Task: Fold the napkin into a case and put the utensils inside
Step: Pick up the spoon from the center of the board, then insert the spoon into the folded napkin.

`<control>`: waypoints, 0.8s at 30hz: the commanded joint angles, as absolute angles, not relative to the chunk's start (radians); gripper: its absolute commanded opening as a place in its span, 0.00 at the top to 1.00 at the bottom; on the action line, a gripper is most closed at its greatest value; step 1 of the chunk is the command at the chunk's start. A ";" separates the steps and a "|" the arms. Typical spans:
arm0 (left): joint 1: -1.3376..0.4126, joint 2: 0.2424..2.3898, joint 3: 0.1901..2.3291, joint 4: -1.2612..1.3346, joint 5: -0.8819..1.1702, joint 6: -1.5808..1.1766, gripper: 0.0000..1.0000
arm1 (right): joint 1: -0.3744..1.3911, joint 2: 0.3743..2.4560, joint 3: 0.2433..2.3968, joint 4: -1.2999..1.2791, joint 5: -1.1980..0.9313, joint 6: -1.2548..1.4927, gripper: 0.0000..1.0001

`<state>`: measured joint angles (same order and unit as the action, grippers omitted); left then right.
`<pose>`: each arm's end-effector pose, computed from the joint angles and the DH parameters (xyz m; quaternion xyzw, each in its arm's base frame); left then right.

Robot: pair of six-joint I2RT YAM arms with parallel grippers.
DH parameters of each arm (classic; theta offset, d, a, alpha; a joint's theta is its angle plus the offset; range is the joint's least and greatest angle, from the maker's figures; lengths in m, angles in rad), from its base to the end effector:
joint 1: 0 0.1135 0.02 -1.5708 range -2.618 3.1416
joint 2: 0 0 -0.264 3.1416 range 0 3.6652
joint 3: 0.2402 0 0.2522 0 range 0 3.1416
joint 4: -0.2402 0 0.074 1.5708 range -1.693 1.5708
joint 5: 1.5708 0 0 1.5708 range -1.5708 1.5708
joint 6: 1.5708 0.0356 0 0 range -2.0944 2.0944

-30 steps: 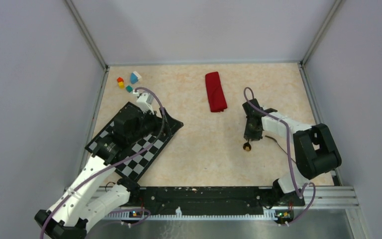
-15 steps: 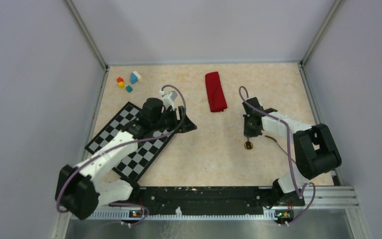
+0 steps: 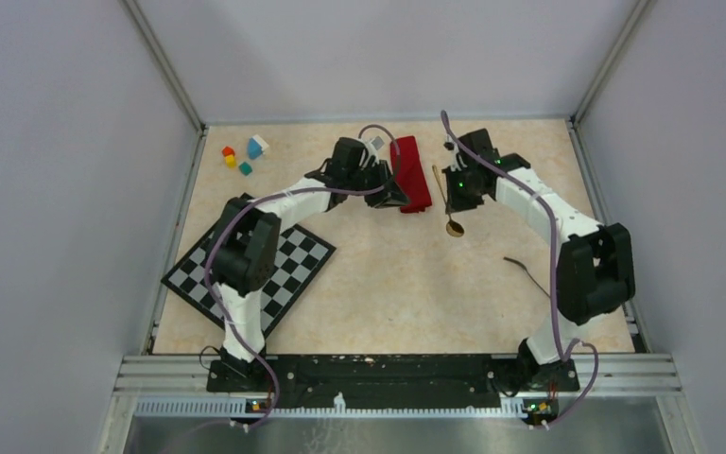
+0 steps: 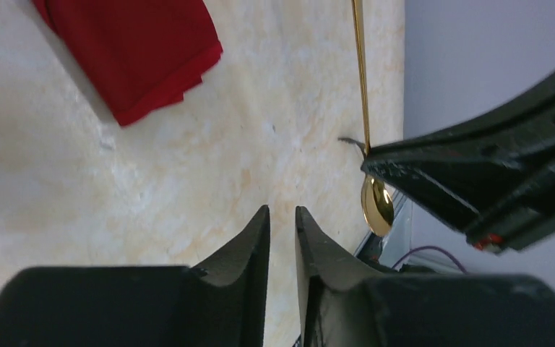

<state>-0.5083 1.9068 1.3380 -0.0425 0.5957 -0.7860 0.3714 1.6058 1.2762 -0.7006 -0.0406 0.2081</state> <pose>0.3663 -0.2270 0.2220 0.0168 0.8586 -0.4737 0.1951 0.3133 0.1236 0.2609 -0.0840 0.9598 0.0950 0.2502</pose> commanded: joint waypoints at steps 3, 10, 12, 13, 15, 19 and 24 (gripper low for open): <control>-0.503 2.099 1.540 -0.041 0.605 -0.827 0.84 | 0.378 1.789 1.503 -0.799 -0.203 0.140 1.00; -0.502 2.238 1.665 -0.088 0.509 -0.800 0.97 | 0.378 1.905 1.638 -0.825 -0.198 0.161 1.00; -0.503 2.248 1.665 -0.092 0.442 -0.783 1.00 | 0.379 1.948 1.663 -0.840 -0.205 0.160 1.00; -0.503 2.248 1.653 -0.072 0.420 -0.773 1.00 | 0.378 1.957 1.669 -0.839 -0.207 0.162 1.00; -0.504 2.247 1.628 -0.051 0.380 -0.759 1.00 | 0.380 1.977 1.670 -0.829 -0.200 0.167 1.00; -0.503 2.263 1.612 -0.044 0.356 -0.748 1.00 | 0.382 2.013 1.689 -0.836 -0.184 0.174 1.00; -0.505 2.267 1.578 -0.044 0.353 -0.756 1.00 | 0.383 2.044 1.713 -0.845 -0.150 0.188 1.00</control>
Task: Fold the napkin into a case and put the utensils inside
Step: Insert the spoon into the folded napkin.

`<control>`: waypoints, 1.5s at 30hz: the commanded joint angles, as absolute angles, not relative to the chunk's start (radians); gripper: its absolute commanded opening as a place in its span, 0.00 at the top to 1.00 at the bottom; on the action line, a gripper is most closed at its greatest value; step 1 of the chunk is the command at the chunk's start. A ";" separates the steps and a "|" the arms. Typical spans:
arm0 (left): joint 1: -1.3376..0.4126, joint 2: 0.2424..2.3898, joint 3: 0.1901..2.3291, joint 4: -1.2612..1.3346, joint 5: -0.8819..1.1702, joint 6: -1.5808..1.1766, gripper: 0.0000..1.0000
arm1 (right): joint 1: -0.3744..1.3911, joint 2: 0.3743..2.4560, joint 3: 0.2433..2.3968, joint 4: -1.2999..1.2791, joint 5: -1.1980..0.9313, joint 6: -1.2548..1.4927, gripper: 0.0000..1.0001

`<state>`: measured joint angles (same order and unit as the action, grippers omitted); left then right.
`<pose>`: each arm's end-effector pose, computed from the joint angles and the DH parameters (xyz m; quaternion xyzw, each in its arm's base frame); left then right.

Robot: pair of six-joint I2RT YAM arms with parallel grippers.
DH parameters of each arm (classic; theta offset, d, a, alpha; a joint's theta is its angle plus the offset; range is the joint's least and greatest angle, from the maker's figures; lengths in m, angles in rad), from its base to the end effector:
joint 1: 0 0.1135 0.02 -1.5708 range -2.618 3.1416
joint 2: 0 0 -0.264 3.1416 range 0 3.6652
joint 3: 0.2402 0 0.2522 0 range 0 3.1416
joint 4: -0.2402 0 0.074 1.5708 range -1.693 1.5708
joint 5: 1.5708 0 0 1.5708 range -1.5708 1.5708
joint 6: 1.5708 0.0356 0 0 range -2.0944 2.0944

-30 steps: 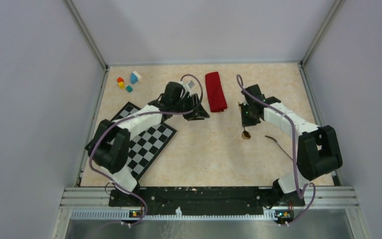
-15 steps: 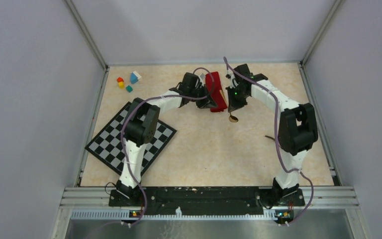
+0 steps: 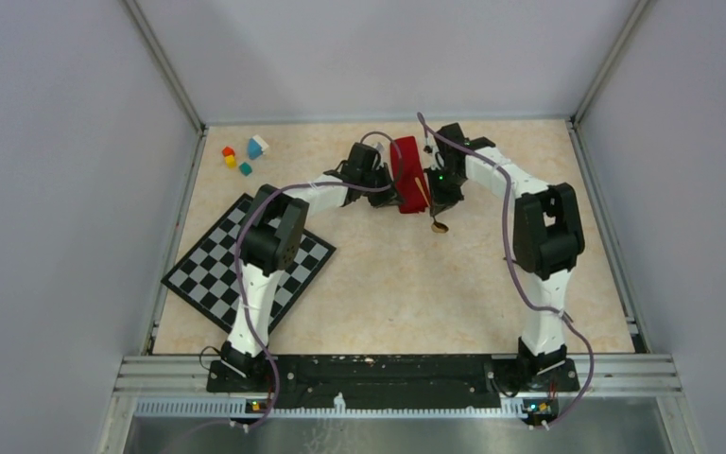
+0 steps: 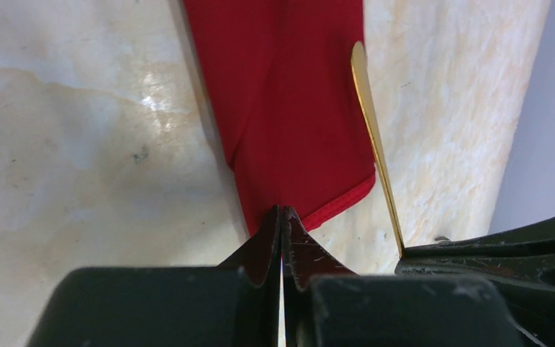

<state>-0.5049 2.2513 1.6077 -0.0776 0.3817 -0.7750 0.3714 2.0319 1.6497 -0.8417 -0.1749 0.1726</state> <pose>0.4298 -0.2527 0.1490 -0.0430 0.8970 -0.3803 0.2214 0.3930 0.1597 0.2117 -0.1124 0.9749 0.1290 0.1425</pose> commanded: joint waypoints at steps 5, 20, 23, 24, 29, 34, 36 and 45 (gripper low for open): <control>-0.504 2.279 1.576 -0.064 0.346 -0.737 1.00 | 0.386 2.092 1.765 -0.862 -0.146 0.197 1.00; -0.505 2.287 1.598 -0.124 0.327 -0.685 1.00 | 0.398 2.218 1.921 -0.916 -0.131 0.225 1.00; -0.505 2.287 1.600 -0.135 0.319 -0.673 1.00 | 0.400 2.249 1.961 -0.933 -0.127 0.228 1.00; -0.504 2.286 1.600 -0.137 0.315 -0.669 1.00 | 0.400 2.260 1.978 -0.943 -0.125 0.229 1.00; -0.506 2.284 1.602 -0.146 0.296 -0.645 1.00 | 0.402 2.277 2.023 -0.955 -0.118 0.239 1.00; -0.509 2.288 1.602 -0.150 0.292 -0.634 1.00 | 0.403 2.323 2.098 -0.985 -0.122 0.242 1.00; -0.510 2.289 1.602 -0.153 0.287 -0.628 1.00 | 0.403 2.331 2.120 -0.991 -0.127 0.245 1.00; -0.510 2.268 1.617 -0.156 0.311 -0.609 0.96 | 0.407 2.388 2.208 -1.013 -0.135 0.249 1.00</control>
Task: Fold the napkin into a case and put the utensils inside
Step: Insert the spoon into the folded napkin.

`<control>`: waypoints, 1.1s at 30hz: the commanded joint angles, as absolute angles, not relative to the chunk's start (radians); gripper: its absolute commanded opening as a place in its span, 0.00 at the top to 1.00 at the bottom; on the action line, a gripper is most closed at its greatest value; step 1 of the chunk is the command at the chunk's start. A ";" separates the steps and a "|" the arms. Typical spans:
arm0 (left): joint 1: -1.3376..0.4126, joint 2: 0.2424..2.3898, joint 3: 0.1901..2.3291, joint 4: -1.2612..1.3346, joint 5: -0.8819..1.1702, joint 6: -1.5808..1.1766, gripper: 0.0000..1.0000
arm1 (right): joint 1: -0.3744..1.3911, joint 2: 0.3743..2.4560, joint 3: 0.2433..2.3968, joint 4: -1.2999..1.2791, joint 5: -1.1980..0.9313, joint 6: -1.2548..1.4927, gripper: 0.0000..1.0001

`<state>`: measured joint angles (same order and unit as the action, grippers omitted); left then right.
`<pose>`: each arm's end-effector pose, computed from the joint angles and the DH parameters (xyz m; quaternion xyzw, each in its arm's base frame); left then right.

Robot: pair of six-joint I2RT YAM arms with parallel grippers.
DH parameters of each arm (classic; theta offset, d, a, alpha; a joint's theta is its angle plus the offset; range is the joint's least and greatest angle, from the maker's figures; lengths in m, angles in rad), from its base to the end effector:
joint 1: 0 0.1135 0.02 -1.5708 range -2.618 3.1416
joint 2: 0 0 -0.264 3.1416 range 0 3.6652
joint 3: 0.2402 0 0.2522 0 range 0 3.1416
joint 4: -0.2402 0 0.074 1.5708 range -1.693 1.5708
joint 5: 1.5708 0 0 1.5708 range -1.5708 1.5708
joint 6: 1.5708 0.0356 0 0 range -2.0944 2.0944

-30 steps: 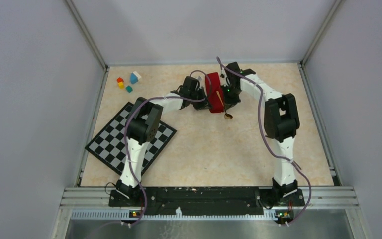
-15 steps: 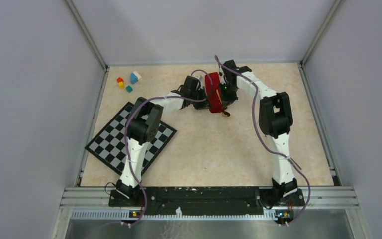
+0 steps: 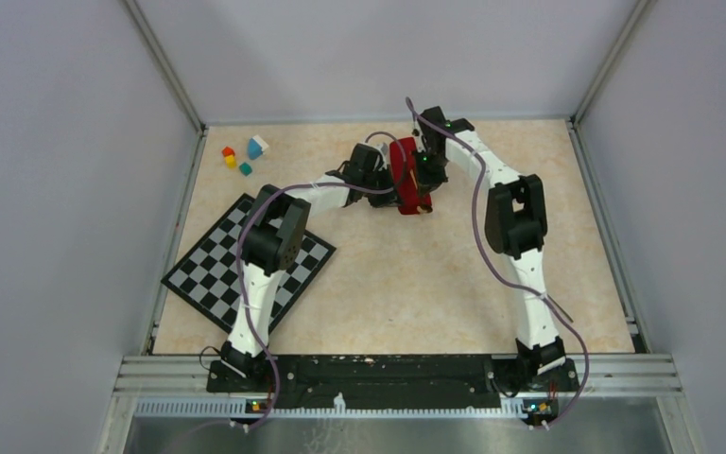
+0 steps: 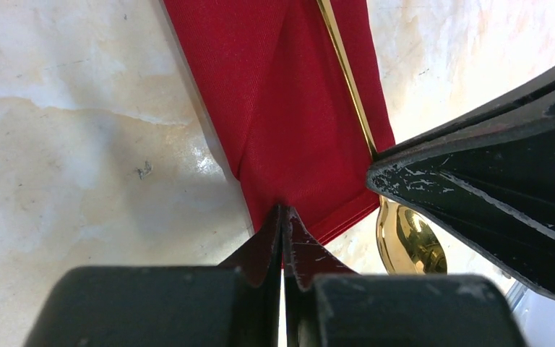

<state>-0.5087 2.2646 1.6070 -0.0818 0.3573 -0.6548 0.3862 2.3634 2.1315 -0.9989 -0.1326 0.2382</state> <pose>0.4295 -0.2538 0.1419 0.0059 0.9031 -0.3542 0.2427 0.4583 0.1914 0.1979 -0.0839 0.9799 0.1140 0.1406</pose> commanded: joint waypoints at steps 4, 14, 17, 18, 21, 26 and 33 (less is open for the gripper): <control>-0.514 2.255 1.625 -0.164 0.318 -0.606 0.92 | 0.408 2.422 2.244 -1.001 -0.147 0.258 1.00; -0.514 2.274 1.623 -0.178 0.308 -0.594 0.96 | 0.410 2.462 2.286 -0.949 -0.143 0.285 1.00; -0.513 2.278 1.621 -0.179 0.308 -0.593 0.97 | 0.410 2.474 2.299 -0.927 -0.149 0.303 1.00; -0.513 2.279 1.621 -0.179 0.308 -0.593 0.97 | 0.410 2.476 2.303 -0.919 -0.150 0.311 1.00; -0.514 2.281 1.617 -0.178 0.308 -0.594 0.97 | 0.409 2.485 2.318 -0.898 -0.148 0.325 1.00; -0.513 2.282 1.611 -0.175 0.311 -0.592 0.99 | 0.409 2.524 2.372 -0.889 -0.148 0.341 1.00; -0.513 2.281 1.608 -0.176 0.301 -0.585 1.00 | 0.410 2.546 2.396 -0.860 -0.142 0.355 1.00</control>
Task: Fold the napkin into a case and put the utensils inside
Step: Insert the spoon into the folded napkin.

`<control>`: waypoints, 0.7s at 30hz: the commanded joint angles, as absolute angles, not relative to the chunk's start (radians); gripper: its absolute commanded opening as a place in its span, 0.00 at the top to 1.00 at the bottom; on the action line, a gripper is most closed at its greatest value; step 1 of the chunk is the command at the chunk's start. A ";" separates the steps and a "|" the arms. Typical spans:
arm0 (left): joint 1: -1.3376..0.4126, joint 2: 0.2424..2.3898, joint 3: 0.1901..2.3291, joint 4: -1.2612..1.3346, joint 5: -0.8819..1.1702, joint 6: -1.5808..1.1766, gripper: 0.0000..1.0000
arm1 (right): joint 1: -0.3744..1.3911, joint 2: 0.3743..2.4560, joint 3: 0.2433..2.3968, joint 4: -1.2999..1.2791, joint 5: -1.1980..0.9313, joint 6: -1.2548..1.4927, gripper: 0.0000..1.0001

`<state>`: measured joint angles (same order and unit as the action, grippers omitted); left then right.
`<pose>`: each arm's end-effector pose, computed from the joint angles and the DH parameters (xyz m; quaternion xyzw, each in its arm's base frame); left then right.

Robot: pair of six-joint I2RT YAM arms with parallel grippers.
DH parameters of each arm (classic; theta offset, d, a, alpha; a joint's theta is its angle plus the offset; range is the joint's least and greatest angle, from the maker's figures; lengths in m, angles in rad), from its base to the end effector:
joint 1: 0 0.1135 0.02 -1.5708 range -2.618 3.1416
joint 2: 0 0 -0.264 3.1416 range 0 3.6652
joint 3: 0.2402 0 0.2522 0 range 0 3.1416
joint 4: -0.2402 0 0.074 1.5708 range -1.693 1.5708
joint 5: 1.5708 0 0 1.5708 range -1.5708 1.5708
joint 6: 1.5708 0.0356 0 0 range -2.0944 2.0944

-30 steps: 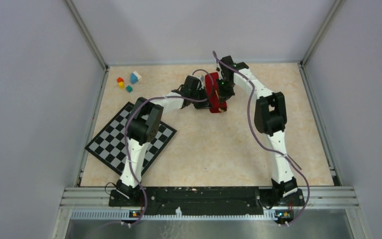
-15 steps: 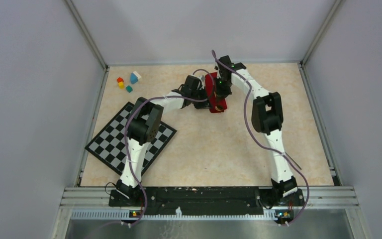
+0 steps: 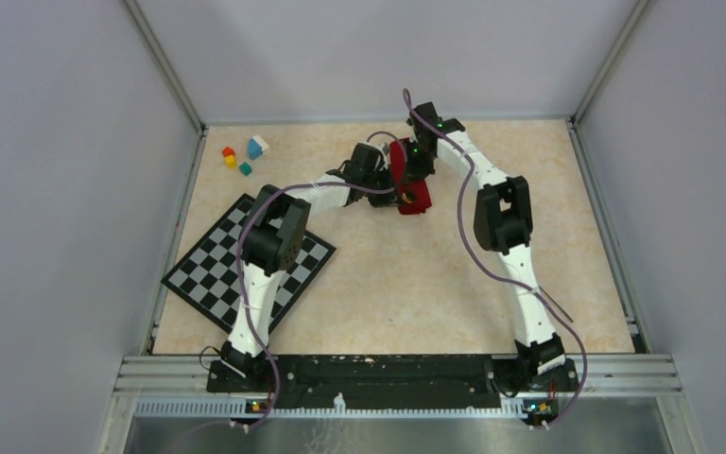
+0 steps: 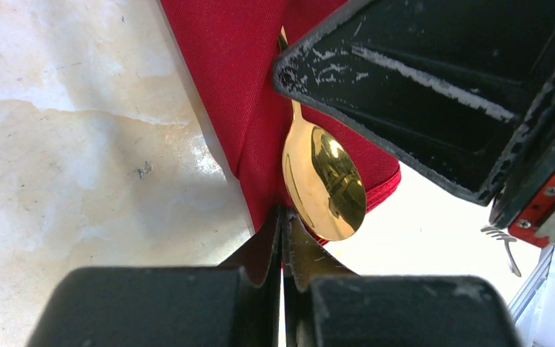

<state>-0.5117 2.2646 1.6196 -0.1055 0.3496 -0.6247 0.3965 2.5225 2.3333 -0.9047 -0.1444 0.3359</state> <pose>0.4293 -0.2551 0.1439 0.0182 0.9056 -0.3457 0.2451 0.4934 0.2121 0.1825 -0.0464 0.9682 0.1498 0.1949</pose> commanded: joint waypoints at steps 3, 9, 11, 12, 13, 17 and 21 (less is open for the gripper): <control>-0.513 2.279 1.603 -0.177 0.299 -0.584 1.00 | 0.409 2.553 2.395 -0.854 -0.138 0.354 1.00; -0.514 2.281 1.599 -0.175 0.297 -0.583 1.00 | 0.410 2.566 2.390 -0.847 -0.147 0.345 1.00; -0.514 2.280 1.600 -0.175 0.296 -0.582 1.00 | 0.410 2.566 2.387 -0.851 -0.150 0.336 1.00; -0.514 2.280 1.601 -0.176 0.296 -0.583 1.00 | 0.410 2.565 2.387 -0.854 -0.151 0.337 0.96; -0.513 2.278 1.602 -0.176 0.296 -0.583 1.00 | 0.409 2.562 2.386 -0.857 -0.157 0.336 0.90; -0.514 2.259 1.587 -0.166 0.295 -0.593 0.93 | 0.410 2.520 2.392 -0.893 -0.172 0.345 0.75; -0.512 2.220 1.539 -0.123 0.303 -0.603 0.83 | 0.410 2.383 2.304 -0.892 -0.149 0.342 0.63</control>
<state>-0.5121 2.2570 1.6028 -0.0887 0.3470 -0.6258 0.3977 2.5401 2.3436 -0.8692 -0.1711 0.3454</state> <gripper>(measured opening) 0.136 0.331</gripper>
